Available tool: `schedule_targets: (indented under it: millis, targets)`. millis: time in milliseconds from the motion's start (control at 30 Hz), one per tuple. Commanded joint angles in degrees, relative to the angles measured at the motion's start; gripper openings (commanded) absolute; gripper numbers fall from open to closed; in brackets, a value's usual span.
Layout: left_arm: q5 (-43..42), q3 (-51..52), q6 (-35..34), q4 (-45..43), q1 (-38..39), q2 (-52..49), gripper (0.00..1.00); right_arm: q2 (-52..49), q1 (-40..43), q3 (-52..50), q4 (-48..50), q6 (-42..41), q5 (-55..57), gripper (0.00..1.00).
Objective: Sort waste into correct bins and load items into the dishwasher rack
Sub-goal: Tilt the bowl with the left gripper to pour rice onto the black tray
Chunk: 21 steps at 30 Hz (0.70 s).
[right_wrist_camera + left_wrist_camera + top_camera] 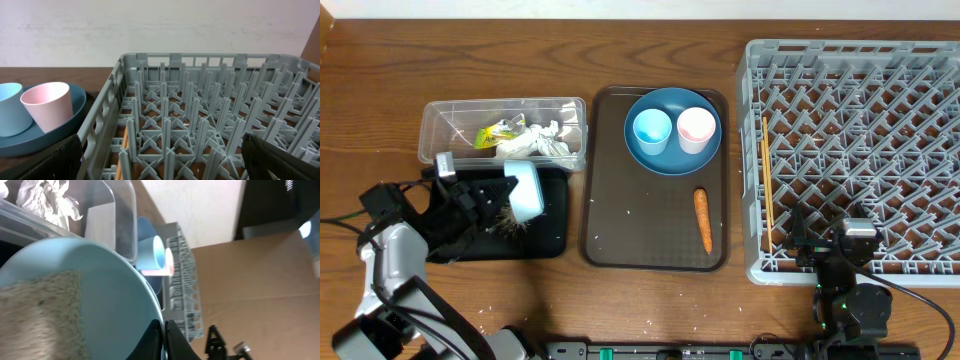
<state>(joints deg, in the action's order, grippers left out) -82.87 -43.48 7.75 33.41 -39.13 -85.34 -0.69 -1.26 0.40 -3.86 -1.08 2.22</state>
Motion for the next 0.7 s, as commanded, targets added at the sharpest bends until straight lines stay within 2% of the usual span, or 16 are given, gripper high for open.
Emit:
schedule_targets:
  millis: [0, 667]
  targets:
    - [-5.22, 0.90, 1.68, 0.39, -1.62, -1.38, 0.06, 0.20, -0.22, -0.11, -0.22, -0.79, 0.55, 0.99]
    - [-7.28, 2.03, 1.68, 5.01, -5.97, -1.49, 0.06, 0.20, -0.22, -0.11, -0.22, -0.79, 0.55, 0.99]
